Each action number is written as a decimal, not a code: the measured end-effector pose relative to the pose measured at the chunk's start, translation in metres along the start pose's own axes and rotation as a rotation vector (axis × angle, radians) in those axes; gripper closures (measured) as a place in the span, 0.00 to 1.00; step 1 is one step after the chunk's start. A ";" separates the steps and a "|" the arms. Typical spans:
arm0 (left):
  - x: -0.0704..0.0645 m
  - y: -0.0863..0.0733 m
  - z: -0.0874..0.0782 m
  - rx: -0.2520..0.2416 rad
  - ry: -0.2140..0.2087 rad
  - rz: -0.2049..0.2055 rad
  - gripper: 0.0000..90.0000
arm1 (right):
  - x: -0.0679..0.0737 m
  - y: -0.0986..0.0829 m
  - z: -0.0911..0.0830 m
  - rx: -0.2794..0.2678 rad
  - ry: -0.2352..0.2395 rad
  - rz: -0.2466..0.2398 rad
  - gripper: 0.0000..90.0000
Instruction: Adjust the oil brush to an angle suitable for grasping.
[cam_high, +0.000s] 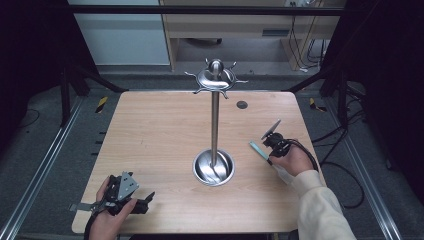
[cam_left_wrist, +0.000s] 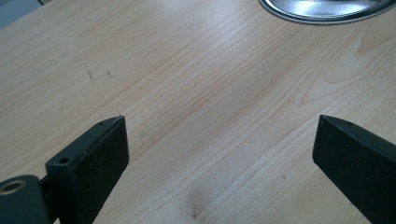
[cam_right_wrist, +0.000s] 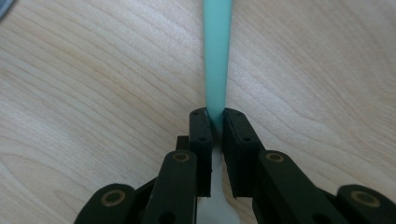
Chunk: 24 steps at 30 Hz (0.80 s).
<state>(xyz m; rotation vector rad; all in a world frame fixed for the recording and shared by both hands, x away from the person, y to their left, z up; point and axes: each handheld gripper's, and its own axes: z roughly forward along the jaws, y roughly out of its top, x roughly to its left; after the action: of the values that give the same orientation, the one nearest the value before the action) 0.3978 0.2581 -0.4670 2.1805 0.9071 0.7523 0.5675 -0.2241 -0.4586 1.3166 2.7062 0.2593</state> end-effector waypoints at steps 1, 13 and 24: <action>0.000 0.000 0.000 -0.003 0.001 -0.004 0.04 | -0.002 -0.001 -0.003 -0.014 -0.002 -0.012 0.92; 0.003 -0.002 0.000 0.003 0.008 -0.013 0.04 | -0.022 -0.006 -0.055 -0.283 0.017 0.024 0.91; 0.004 -0.002 -0.001 -0.002 0.009 -0.024 0.04 | -0.016 -0.006 -0.068 -0.415 0.089 0.182 0.92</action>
<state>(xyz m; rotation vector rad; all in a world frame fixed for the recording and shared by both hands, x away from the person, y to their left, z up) 0.3991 0.2629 -0.4673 2.1627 0.9346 0.7519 0.5600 -0.2470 -0.3929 1.4415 2.4123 0.8623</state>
